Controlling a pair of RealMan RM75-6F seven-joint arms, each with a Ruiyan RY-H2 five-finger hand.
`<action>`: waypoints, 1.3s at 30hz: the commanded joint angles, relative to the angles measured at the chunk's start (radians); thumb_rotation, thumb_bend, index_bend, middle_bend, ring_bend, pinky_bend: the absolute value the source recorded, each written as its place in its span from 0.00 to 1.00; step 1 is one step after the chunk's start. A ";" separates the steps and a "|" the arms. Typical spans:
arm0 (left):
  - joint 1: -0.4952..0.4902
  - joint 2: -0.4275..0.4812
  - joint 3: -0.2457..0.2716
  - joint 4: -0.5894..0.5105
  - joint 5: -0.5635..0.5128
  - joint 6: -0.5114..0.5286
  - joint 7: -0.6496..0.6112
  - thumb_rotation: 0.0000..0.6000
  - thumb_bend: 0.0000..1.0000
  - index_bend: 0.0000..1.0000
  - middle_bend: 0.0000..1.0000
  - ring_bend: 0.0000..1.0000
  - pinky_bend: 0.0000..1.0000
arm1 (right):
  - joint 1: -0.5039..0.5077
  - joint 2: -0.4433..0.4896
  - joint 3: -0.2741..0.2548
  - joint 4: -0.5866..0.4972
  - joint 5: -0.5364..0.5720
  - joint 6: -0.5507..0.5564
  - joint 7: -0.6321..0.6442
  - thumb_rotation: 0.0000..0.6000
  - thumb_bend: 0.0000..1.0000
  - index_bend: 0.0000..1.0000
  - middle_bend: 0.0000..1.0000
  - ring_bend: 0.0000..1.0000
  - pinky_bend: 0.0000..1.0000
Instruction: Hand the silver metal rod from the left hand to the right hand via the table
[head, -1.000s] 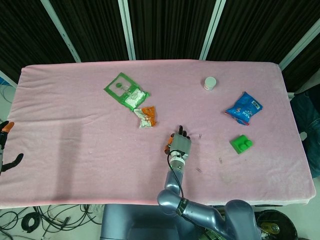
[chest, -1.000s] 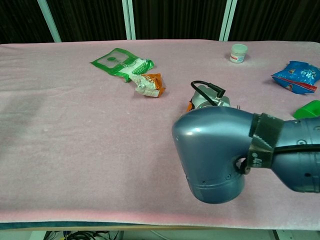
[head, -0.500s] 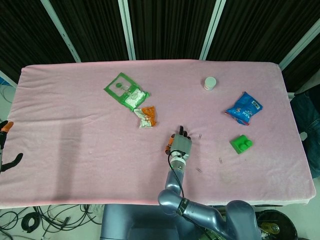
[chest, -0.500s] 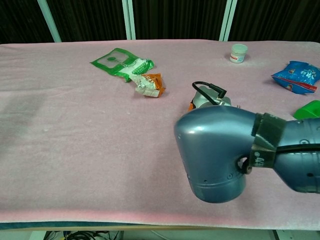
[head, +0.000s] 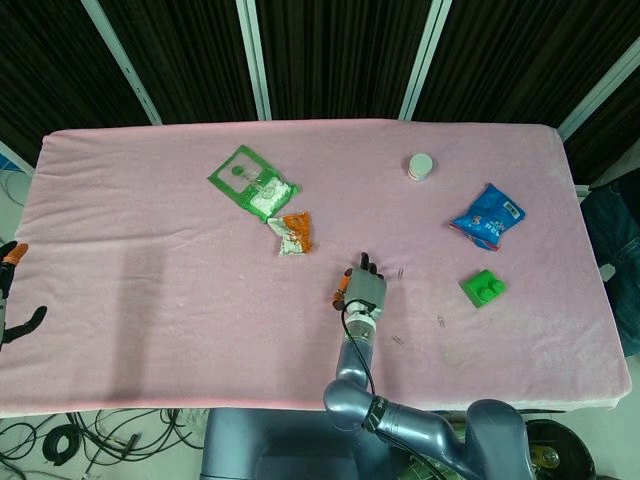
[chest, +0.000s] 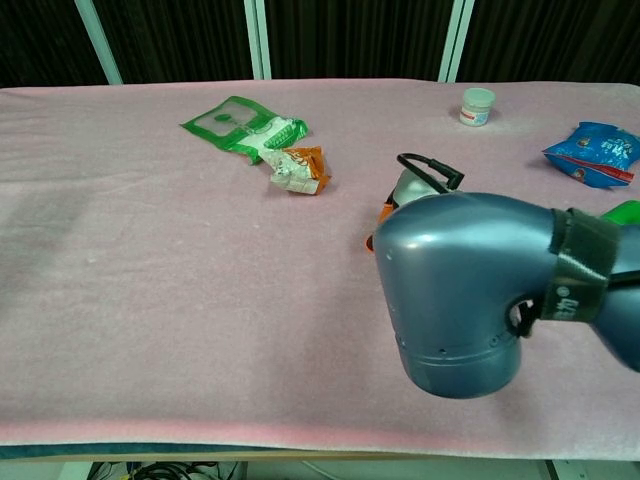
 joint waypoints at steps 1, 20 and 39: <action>0.000 0.000 0.000 0.000 0.000 -0.001 0.002 1.00 0.24 0.12 0.06 0.00 0.00 | -0.018 0.026 -0.011 -0.046 0.009 0.007 -0.024 1.00 0.36 0.59 0.02 0.09 0.21; -0.003 -0.006 -0.001 -0.001 -0.002 -0.006 0.020 1.00 0.24 0.12 0.06 0.00 0.00 | -0.119 0.226 -0.029 -0.387 0.042 0.025 -0.025 1.00 0.36 0.59 0.02 0.09 0.21; -0.006 -0.021 -0.007 -0.001 -0.011 -0.005 0.054 1.00 0.24 0.13 0.06 0.00 0.00 | -0.291 0.403 -0.104 -0.630 0.021 -0.028 0.261 1.00 0.37 0.59 0.02 0.09 0.21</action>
